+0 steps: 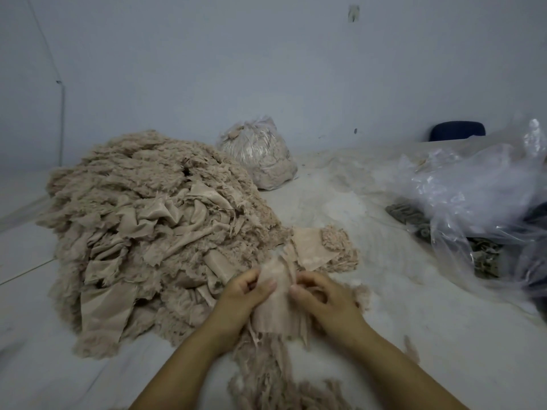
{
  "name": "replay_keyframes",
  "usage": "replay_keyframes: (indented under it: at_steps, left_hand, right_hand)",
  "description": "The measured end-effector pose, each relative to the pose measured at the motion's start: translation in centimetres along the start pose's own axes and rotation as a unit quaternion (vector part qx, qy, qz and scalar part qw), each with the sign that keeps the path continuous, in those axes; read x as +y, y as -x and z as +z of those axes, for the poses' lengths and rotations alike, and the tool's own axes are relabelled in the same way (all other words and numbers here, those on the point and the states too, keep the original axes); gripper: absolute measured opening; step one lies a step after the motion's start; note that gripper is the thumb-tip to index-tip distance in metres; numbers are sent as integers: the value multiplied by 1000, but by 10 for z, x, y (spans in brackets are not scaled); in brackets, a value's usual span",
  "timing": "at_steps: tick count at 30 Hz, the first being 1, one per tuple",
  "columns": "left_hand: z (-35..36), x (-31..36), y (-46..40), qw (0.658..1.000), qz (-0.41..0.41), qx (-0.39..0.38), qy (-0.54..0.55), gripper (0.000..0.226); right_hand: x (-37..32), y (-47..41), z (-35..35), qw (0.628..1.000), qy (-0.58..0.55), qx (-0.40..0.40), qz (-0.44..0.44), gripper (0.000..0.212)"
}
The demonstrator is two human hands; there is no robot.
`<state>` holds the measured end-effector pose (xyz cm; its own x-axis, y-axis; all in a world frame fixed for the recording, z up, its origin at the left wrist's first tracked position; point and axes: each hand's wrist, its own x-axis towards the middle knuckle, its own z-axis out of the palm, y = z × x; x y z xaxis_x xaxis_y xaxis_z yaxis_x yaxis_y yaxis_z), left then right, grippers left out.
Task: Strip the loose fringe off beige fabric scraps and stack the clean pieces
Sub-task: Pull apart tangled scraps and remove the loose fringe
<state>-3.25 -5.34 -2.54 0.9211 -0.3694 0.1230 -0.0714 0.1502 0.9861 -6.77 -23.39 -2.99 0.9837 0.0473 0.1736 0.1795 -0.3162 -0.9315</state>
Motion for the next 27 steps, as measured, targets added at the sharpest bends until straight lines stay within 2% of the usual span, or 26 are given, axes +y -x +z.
replay_keyframes:
  at_steps: [2, 3, 5, 7, 10, 14, 18, 20, 23, 24, 27]
  left_hand:
    - [0, 2, 1, 992, -24, -27, 120, 25]
    - [0, 3, 2, 989, -29, -32, 142, 24]
    - [1, 5, 2, 985, -42, -28, 163, 22]
    - [3, 5, 1, 986, -48, -8, 161, 26]
    - [2, 5, 0, 992, -46, 36, 110, 34]
    - [5, 3, 0, 992, -38, 82, 89, 19]
    - [-6, 4, -10, 969, -28, 216, 119, 9]
    - [-14, 4, -12, 966, -27, 239, 98, 12]
    - [-13, -1, -13, 973, -16, 218, 70, 16]
    - [-12, -3, -13, 973, -13, 222, 69, 22]
    - [-13, -2, -16, 959, -17, 274, 70, 23]
  right_hand:
    - [0, 2, 6, 995, -53, -72, 36, 47]
    - [1, 2, 8, 990, -93, -91, 53, 50]
    - [-1, 5, 9, 977, -167, -105, 78, 42]
    - [-2, 4, 8, 970, -217, -72, 82, 33]
    - [-3, 3, 6, 969, -229, -26, 87, 24]
    - [-2, 4, 11, 972, -210, -24, 99, 27]
    - [-5, 2, 3, 975, -199, 9, 98, 34]
    - [-6, 4, -3, 977, -185, -53, 89, 34]
    - [-12, 10, -2, 955, -132, -260, 58, 27]
    - [-13, 11, -1, 946, -117, -299, 46, 25]
    - [-13, 10, -6, 942, -91, -323, 34, 21]
